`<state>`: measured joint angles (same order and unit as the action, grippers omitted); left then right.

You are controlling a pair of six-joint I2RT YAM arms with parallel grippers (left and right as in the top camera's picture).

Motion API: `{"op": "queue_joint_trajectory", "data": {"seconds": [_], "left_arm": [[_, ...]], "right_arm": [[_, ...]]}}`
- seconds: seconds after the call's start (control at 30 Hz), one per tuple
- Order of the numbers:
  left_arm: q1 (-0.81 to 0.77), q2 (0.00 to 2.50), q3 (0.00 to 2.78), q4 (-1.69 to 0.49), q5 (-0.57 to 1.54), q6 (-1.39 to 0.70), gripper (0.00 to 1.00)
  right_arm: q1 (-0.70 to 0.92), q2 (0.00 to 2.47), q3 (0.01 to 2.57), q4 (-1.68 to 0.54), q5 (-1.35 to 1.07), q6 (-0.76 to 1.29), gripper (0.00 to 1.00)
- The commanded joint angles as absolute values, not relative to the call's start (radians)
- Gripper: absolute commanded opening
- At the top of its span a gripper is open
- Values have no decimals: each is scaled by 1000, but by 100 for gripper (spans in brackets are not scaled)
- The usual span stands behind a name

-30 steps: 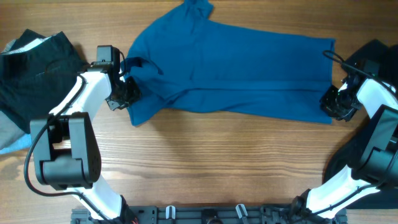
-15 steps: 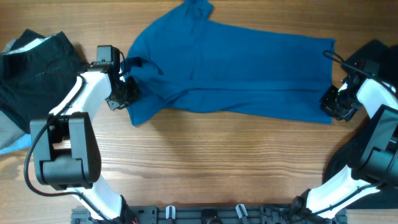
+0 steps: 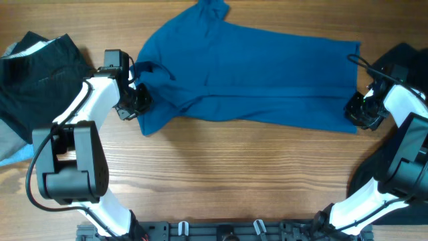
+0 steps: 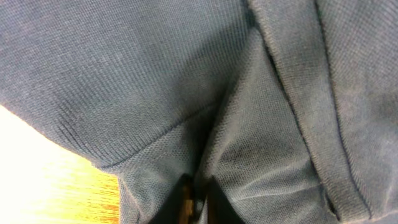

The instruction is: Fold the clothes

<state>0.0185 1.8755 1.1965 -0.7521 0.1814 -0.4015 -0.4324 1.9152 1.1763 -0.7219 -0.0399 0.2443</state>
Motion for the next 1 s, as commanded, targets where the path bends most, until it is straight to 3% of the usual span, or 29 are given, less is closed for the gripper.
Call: {"op": "queue_joint_trajectory", "data": {"seconds": [0.0,0.63,0.67,0.73,0.77,0.8,0.97], "left_arm": [[11,1853,1219,-735,193,-397,4],[110,1834,1343,-601,69,-397,5],[110,1834,1343,-601,69,-397,10],[109,1834,1343,-601,69,-397,37],[109,1835,1343,-602,69,-397,58],[109,1834,1343,-603,69,-397,64],[109,1835,1343,-657,68,-397,70]], "right_arm": [[-429,1973,1163,-723,4,250,30],[-429,1973,1163,-724,4,250,29],[-429,1973,1163,-725,4,250,30],[-429,1973,1163,-727,4,250,30],[-429,1973,1163,-730,4,250,30],[-429,1973,1163,-731,4,250,30],[-429,1973,1163,-748,35,252,30]]}}
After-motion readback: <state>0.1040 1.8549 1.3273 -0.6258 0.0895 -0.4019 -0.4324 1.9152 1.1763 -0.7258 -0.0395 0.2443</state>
